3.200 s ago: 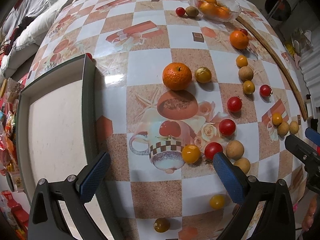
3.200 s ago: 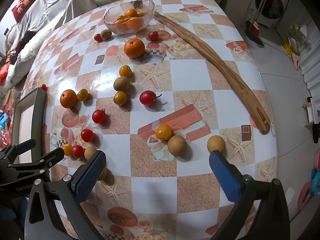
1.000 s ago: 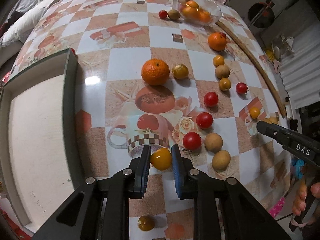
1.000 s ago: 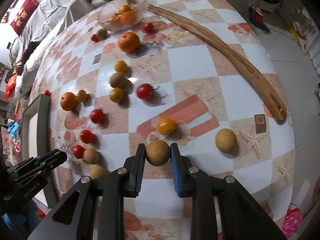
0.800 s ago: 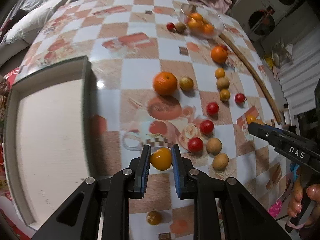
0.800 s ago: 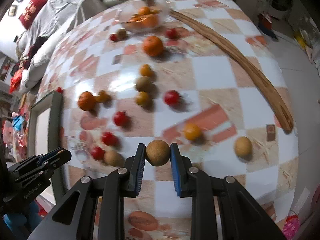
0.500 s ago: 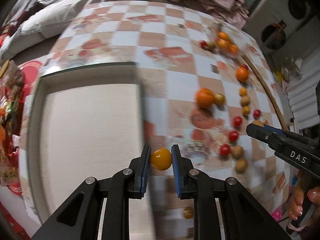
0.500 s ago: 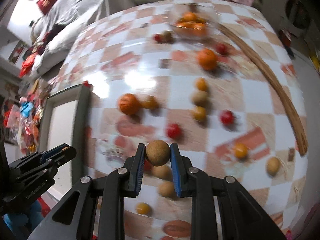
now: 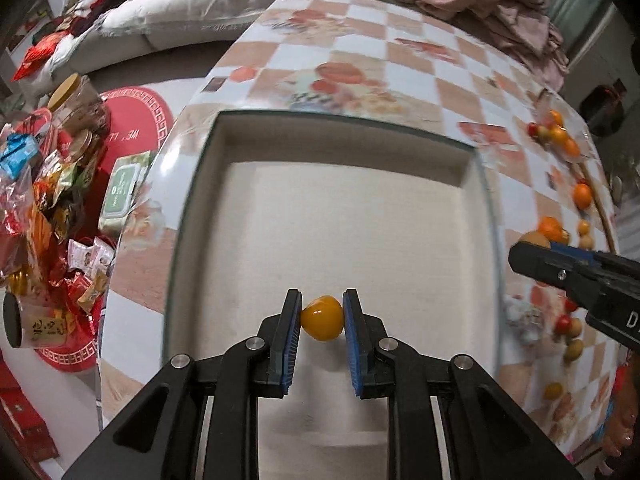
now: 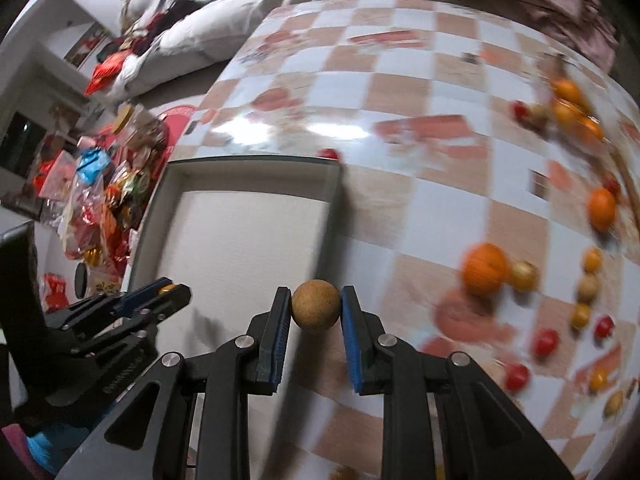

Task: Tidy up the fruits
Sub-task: 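Carry both fruits to the white tray and open both grippers over it, then move both open grippers back over the fruits on the table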

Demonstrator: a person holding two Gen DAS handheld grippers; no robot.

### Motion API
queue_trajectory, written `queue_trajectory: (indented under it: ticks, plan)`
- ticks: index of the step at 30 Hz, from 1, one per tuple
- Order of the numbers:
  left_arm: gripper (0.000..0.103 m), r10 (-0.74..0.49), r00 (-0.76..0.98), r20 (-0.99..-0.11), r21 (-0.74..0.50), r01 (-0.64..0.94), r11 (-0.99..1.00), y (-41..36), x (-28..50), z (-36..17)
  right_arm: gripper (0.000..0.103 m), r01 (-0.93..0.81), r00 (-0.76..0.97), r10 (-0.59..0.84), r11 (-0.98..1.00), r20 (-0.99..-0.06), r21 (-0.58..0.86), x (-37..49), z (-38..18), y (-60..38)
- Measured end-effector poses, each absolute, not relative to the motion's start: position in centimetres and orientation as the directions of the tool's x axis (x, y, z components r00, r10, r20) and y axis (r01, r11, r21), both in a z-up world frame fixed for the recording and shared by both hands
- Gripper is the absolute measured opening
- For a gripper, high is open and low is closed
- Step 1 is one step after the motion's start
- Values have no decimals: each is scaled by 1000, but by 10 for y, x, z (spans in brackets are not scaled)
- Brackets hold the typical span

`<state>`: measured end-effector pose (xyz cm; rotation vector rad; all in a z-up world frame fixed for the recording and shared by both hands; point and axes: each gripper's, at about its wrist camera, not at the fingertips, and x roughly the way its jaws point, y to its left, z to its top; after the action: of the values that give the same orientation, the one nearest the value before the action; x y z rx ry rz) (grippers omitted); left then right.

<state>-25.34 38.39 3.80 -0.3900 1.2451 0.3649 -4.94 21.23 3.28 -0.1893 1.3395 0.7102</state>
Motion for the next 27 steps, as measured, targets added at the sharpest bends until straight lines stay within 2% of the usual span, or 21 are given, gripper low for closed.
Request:
queue_trajectory:
  ticks: [8,17,18,20,21,22,23,24,27]
  plan:
    - [23,60,260,-964,-73,-473,878,402,-252,22,27,-604,16,322,758,-947,248,-44,3,271]
    - [23,56,261,-964,-70,-448,891,399,-251,18,28,-607,3,271,766,-962,214,-40,-16,283]
    - [23,61,258,-964,-62,-441,895,398,-251,17,28,-610,3,269,764,-963,211,-40,-16,284]
    - [24,68,254,-965,-50,-432,900,396,-250,18,40,-609,-11,279,760,-960,227,-39,-16,284]
    - [28,65,256,-965,-54,-431,901,396,-250,18,45,-610,-19,286,756,-958,237,-39,-16,285]
    - [36,54,259,-964,-65,-431,900,396,-251,18,55,-612,-16,281,756,-959,232,-39,-15,286]
    - [61,57,260,-964,-64,-436,898,397,-251,18,60,-617,-3,275,756,-962,218,-40,-13,286]
    - [72,78,269,-960,-51,-443,895,397,-253,21,61,-619,6,277,755,-961,214,-40,-12,288]
    - [72,83,284,-955,-51,-435,899,398,-256,24,63,-609,6,301,758,-954,235,-39,-6,284]
